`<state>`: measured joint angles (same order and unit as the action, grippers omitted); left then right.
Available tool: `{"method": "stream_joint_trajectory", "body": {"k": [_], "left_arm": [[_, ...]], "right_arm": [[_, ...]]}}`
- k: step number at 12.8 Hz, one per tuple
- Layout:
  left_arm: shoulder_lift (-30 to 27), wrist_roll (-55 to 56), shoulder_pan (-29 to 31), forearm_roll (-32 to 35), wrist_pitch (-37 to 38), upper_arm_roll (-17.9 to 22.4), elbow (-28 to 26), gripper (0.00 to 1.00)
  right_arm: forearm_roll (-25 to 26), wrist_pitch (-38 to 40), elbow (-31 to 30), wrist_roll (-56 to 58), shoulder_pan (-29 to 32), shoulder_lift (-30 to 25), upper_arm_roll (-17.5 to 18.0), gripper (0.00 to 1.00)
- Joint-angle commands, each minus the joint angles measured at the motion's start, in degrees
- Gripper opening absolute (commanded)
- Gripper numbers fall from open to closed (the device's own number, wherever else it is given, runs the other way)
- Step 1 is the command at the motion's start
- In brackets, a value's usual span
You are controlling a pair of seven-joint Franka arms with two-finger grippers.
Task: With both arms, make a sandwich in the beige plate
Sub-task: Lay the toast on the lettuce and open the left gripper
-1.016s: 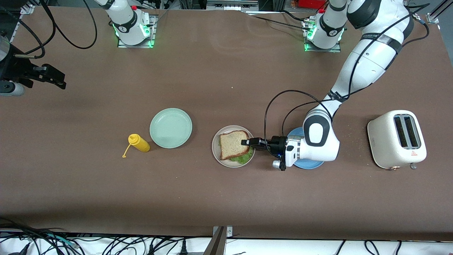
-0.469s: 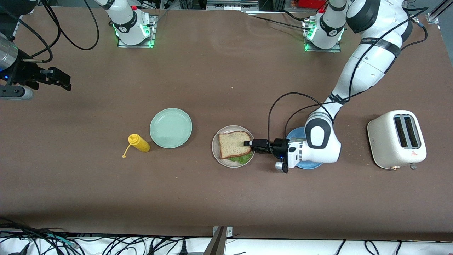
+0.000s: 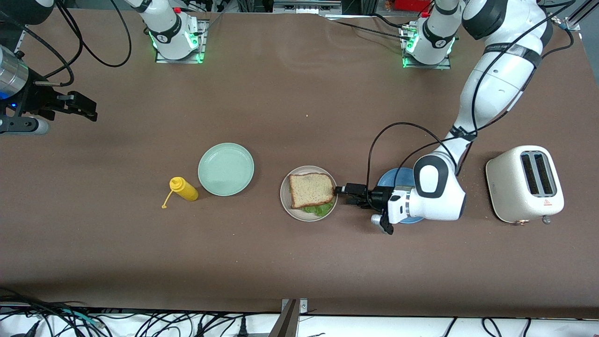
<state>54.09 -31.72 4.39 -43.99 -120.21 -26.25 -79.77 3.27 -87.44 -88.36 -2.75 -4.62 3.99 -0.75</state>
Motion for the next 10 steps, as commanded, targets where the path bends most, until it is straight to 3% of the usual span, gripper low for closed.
{"method": "stream_joint_trajectory", "body": {"k": [1, 7, 10], "left_arm": [[-5.03, 5.60, 1.66, 7.92, 5.40, 0.58, -0.74, 1.00], [-13.81, 10.26, 7.91, 24.27, 19.20, 0.50, -0.21, 1.00], [-21.45, 16.58, 6.52, 34.36, 22.99, 1.81, -0.12, 1.00]], "right_arm": [[-0.10, 0.95, 0.74, 0.73, -0.13, 0.84, -0.04, 1.00], [-0.10, 0.95, 0.74, 0.73, 0.05, 1.19, -0.13, 1.00], [-0.10, 0.95, 0.74, 0.73, -0.04, 1.28, -0.13, 1.00]]}}
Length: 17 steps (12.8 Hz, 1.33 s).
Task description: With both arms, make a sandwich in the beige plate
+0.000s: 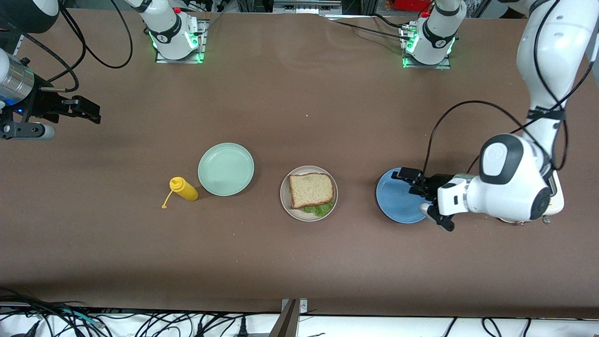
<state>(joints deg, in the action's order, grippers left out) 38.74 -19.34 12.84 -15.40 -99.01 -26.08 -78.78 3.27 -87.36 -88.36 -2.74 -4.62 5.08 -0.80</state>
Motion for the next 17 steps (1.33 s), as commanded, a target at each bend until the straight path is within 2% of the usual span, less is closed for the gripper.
{"method": "stream_joint_trajectory", "body": {"k": [1, 2, 5, 9, 11, 14, 17], "left_arm": [[-8.66, 6.40, -3.33, 10.26, 4.15, 2.43, -1.11, 1.00], [-12.60, 7.64, -5.26, 11.87, 6.52, 4.96, -1.55, 1.00], [-22.63, 9.14, -20.08, 13.81, 11.54, 23.65, -2.52, 1.00], [-31.16, 15.98, -19.78, 13.56, 11.47, 24.59, -7.60, 1.00], [-35.30, 16.27, -16.37, 12.94, 9.03, 23.89, -11.21, 1.00], [-37.77, 17.14, -13.46, 18.72, 6.65, 18.54, -13.50, 1.00], [-39.35, 20.21, -13.01, 17.60, 6.63, 18.44, -14.91, 1.00]], "right_arm": [[-0.10, 0.87, 0.73, 0.72, -0.04, 0.11, -0.07, 1.00], [-0.10, 0.79, 0.73, 0.64, -0.04, 0.11, -0.07, 1.00], [-0.19, 0.87, 0.64, 0.46, -0.04, 0.11, -0.07, 1.00], [-0.19, 0.87, 0.64, 0.28, -0.13, 0.11, -0.07, 1.00], [-0.02, 0.70, 0.73, 0.37, -0.21, 0.11, -0.07, 1.00], [0.16, 0.35, 0.82, 0.46, -0.22, 0.11, 0.01, 1.00], [-0.10, 0.26, 0.82, 0.72, -0.13, 0.11, -0.07, 1.00]]}}
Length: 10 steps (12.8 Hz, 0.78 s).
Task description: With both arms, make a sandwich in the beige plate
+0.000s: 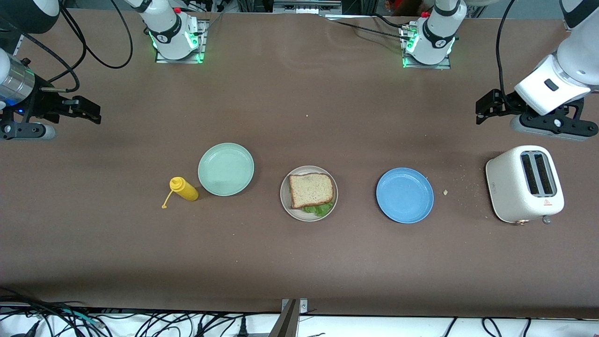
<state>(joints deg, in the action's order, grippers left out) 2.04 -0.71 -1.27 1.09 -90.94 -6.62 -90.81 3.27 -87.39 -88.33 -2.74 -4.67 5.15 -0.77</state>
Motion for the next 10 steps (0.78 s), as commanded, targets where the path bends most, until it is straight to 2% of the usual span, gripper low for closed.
{"method": "stream_joint_trajectory", "body": {"k": [1, 3, 10], "left_arm": [[-2.83, 1.68, 0.84, 0.15, -1.26, -0.94, -3.05, 1.00], [-3.27, 0.98, 0.49, -2.05, -1.35, 0.28, -3.49, 1.00], [-3.89, 0.80, -1.98, -3.55, -0.82, 3.63, -4.55, 1.00]], "right_arm": [[-0.10, 0.29, 0.79, 0.63, -0.08, 0.13, -0.10, 1.00], [-0.02, 0.38, 0.79, 0.28, -0.17, 0.04, -0.02, 1.00], [-0.19, 0.21, 0.79, -0.16, -0.17, 0.04, -0.02, 1.00]]}}
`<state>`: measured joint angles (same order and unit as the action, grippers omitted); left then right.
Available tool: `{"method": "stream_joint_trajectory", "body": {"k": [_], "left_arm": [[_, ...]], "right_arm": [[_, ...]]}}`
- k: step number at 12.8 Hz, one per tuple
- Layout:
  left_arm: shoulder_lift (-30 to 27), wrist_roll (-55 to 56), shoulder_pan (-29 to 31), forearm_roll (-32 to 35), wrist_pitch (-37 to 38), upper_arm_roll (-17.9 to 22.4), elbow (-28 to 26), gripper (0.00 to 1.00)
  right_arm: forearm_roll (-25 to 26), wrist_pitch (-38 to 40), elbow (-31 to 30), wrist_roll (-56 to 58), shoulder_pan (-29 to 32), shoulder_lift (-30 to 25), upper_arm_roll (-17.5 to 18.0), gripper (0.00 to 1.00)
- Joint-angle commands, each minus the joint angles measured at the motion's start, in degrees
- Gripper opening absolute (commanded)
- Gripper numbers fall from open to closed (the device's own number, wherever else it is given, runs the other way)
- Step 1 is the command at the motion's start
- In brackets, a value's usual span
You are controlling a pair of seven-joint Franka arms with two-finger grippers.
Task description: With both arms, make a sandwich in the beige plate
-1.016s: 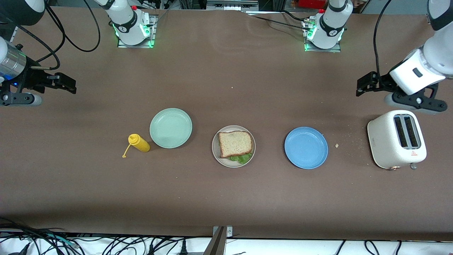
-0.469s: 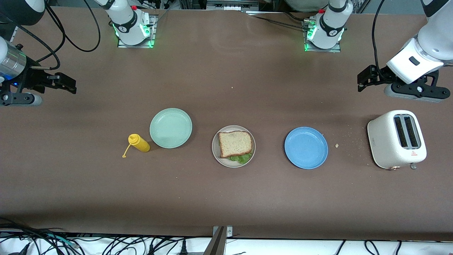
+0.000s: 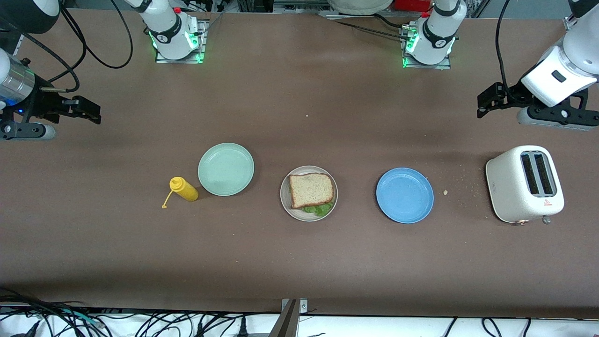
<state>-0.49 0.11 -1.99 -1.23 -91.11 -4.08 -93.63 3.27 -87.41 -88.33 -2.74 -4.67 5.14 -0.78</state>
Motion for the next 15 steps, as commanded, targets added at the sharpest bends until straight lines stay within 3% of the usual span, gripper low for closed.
{"method": "stream_joint_trajectory", "body": {"k": [1, 15], "left_arm": [[-0.57, -0.11, -0.92, -1.23, 0.04, 1.09, -0.68, 1.00], [-0.12, 0.06, -1.00, -0.62, 0.14, 0.82, -0.15, 1.00]], "right_arm": [[-0.19, 0.22, 0.79, -0.24, -0.17, 0.04, -0.01, 1.00], [-0.19, 0.14, 0.79, -0.42, -1.05, -0.05, 0.07, 1.00]]}}
